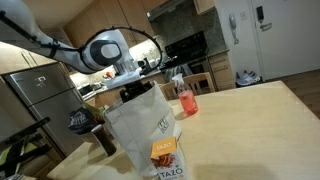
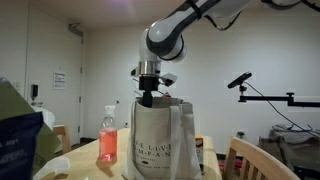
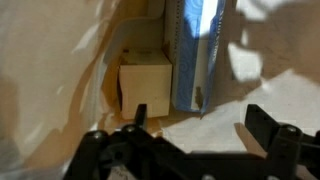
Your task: Unpack the objects from the carrier bag to the table
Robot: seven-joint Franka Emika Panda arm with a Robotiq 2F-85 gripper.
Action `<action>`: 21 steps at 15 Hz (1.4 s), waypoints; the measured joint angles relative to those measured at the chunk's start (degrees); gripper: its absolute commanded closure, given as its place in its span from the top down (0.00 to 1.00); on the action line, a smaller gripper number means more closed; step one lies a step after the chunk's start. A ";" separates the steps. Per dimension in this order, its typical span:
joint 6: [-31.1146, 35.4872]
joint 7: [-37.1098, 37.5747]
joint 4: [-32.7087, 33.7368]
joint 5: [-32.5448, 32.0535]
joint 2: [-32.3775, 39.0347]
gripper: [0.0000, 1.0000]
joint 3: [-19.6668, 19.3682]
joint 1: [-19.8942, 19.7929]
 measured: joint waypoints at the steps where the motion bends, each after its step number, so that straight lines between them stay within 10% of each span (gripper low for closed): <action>1: -0.10 0.56 -0.27 -0.45 0.14 1.00 -0.14 0.00; 21: -1.32 2.10 -0.21 -1.54 6.16 1.00 -1.33 -0.25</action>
